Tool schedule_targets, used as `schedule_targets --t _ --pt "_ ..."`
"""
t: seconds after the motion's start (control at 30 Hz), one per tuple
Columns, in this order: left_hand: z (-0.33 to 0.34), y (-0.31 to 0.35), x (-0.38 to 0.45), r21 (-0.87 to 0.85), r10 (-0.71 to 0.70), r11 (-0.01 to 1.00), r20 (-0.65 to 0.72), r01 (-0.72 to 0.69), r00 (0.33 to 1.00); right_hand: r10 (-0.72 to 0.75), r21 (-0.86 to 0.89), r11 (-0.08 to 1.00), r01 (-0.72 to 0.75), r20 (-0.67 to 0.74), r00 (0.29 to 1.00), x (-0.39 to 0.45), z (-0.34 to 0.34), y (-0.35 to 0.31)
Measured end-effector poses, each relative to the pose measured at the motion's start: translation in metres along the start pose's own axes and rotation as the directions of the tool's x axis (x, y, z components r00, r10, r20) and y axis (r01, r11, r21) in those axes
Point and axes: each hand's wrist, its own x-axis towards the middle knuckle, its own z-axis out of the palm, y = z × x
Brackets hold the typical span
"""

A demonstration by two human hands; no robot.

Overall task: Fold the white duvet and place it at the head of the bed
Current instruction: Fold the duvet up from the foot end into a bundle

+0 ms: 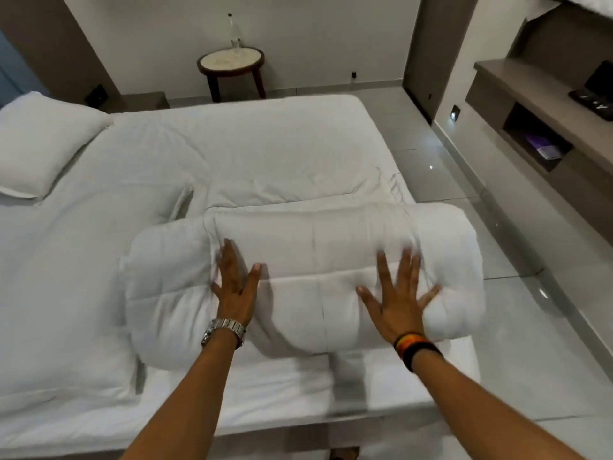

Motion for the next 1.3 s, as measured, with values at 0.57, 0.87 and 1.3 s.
schedule_targets --t 0.57,0.87,1.3 --pt "0.057 -0.055 0.013 -0.022 -0.553 0.776 -0.502 0.63 0.665 0.249 0.211 0.952 -0.221 -0.115 0.962 0.106 0.036 -0.005" --pt "0.107 -0.041 0.051 -0.774 -0.847 0.403 -0.113 0.489 0.519 0.689 0.731 0.155 -0.665 0.402 0.603 0.109 0.074 -0.032" --pt "0.088 -0.002 0.04 -0.704 -0.798 0.547 -0.275 0.453 0.537 0.751 0.848 0.186 -0.496 0.203 0.628 0.121 0.064 -0.04"
